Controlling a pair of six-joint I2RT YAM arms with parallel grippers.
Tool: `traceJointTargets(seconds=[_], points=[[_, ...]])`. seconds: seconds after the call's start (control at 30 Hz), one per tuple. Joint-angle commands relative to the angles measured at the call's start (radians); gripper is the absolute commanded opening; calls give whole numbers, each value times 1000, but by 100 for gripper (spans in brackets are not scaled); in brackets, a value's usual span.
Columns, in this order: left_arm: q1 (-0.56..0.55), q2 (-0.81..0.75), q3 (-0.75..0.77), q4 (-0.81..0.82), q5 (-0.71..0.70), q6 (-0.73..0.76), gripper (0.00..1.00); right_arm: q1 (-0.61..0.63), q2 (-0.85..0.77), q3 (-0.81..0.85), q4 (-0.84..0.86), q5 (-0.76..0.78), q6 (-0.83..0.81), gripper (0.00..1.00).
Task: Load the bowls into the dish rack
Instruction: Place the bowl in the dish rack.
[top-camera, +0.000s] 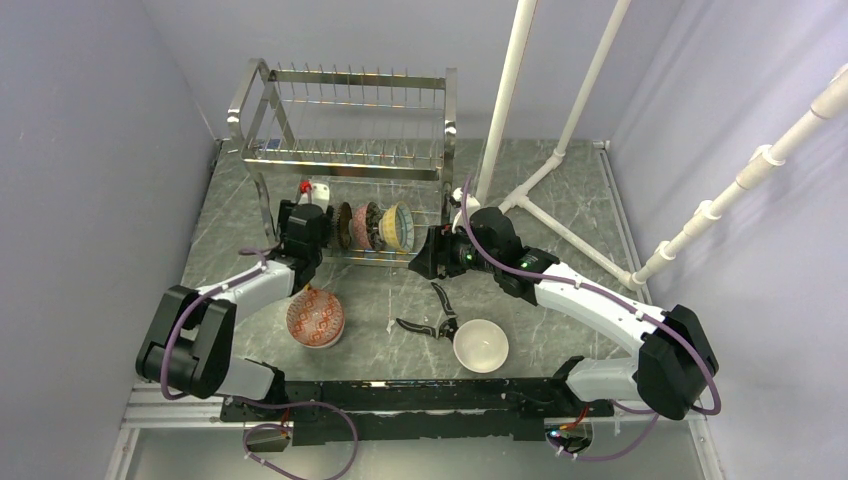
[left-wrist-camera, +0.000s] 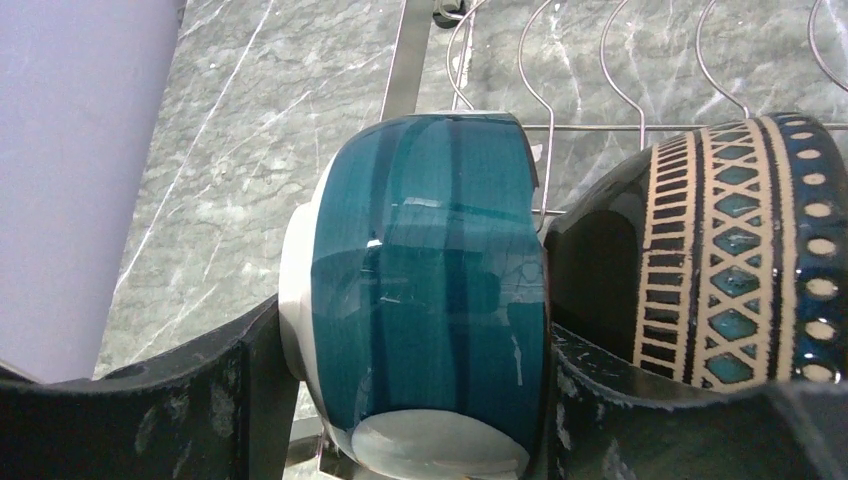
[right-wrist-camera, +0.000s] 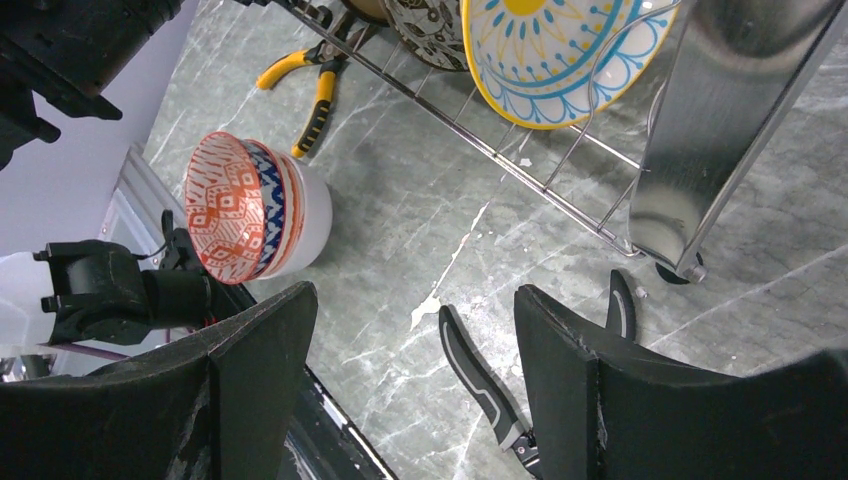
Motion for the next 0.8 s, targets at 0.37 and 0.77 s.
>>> traceJointTargets(seconds=[0.37,0.77], points=[[34,4,82,-30,95,-22,18,-6,-5,10,15,-8,-15,76],[35,-7,101,-106,48,-80,53,-8,-7,7,21,-10,-13,76]])
